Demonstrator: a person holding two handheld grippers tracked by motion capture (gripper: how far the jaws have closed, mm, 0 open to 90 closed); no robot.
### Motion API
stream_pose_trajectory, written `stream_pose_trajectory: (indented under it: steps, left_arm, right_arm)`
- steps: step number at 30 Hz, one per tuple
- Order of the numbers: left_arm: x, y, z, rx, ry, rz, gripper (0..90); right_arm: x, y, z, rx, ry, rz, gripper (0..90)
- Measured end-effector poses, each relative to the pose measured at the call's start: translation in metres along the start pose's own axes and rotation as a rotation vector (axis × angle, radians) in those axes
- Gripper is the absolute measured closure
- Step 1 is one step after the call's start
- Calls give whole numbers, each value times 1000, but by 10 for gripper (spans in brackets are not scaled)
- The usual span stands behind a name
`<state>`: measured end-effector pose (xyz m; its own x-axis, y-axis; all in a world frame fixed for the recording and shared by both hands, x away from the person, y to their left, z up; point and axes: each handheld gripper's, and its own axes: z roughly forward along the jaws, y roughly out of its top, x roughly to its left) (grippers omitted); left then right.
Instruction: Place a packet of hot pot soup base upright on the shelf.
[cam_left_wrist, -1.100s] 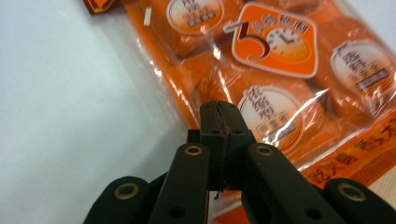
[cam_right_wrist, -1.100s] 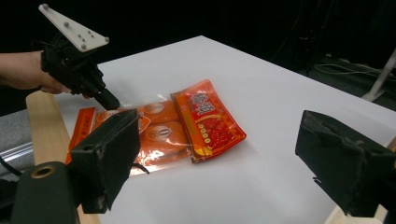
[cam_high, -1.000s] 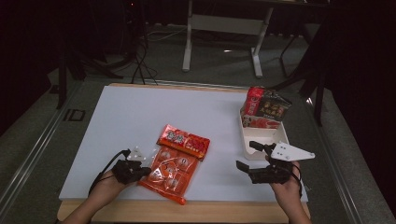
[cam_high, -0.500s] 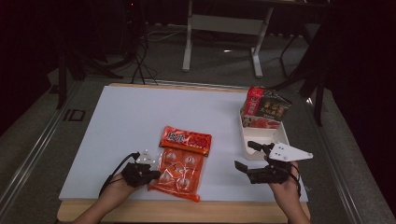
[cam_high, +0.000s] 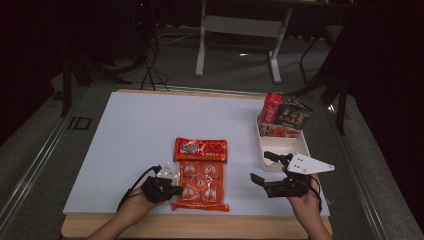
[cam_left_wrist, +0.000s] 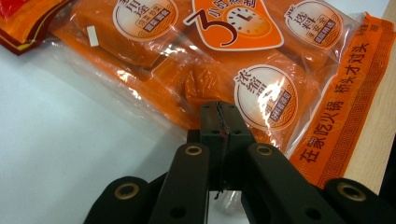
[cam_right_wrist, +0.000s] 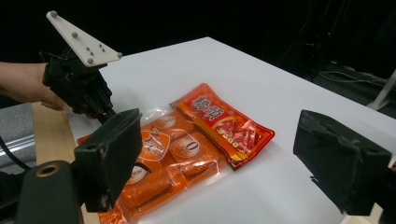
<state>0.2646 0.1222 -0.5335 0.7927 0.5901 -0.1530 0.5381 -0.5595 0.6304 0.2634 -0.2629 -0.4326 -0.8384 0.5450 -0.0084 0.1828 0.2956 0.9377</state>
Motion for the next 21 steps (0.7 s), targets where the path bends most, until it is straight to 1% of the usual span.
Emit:
stream_pose_trajectory:
  steps: [3, 4, 5, 6, 7, 8, 10, 11, 13, 14, 15, 17, 19, 20, 21]
  left_arm:
    - [2, 0, -1, -4, -6, -11, 885]
    - [4, 0, -1, -5, -4, -20, 851]
    - [6, 0, -2, -10, -15, -31, 802]
    - [8, 1, -4, -16, -29, -42, 770]
    - [9, 2, -5, -18, -34, -45, 757]
    - [10, 2, -6, -17, -37, -45, 728]
    - [11, 4, -7, -29, -35, -44, 681]
    - [13, 5, -8, -34, -40, -40, 657]
    - [14, 6, -10, -54, -41, -43, 611]
    - [15, 7, -12, -65, -48, -50, 609]
    - [17, 8, -13, -76, -53, -50, 586]
    - [20, 10, -17, -97, -46, -54, 536]
    - [23, 11, -20, -117, -35, -60, 469]
    - [23, 11, -20, -117, -35, -60, 467]
    - [29, 14, -23, -143, -33, -86, 412]
  right_arm:
    - [1, 0, 0, -3, 2, -9, 153]
    - [1, 0, 0, 1, -1, -13, 153]
    - [1, -1, 0, 3, -6, -17, 153]
    - [1, -1, 0, 4, -10, -22, 153]
    - [1, -1, 0, 6, -13, -24, 152]
    - [1, -1, -1, 4, -14, -24, 151]
    - [1, -1, -1, 6, -22, -28, 150]
    - [1, -1, -2, 8, -22, -27, 145]
    - [1, -2, -2, 7, -21, -23, 143]
    - [1, -3, -2, 6, -19, -21, 140]
    - [1, -3, -2, 6, -18, -19, 135]
    - [2, -4, -2, 8, -29, -24, 132]
    - [2, -4, -2, 4, -32, -18, 130]
    - [2, -4, -2, 4, -32, -18, 130]
    - [2, -4, -2, 3, -56, -18, 129]
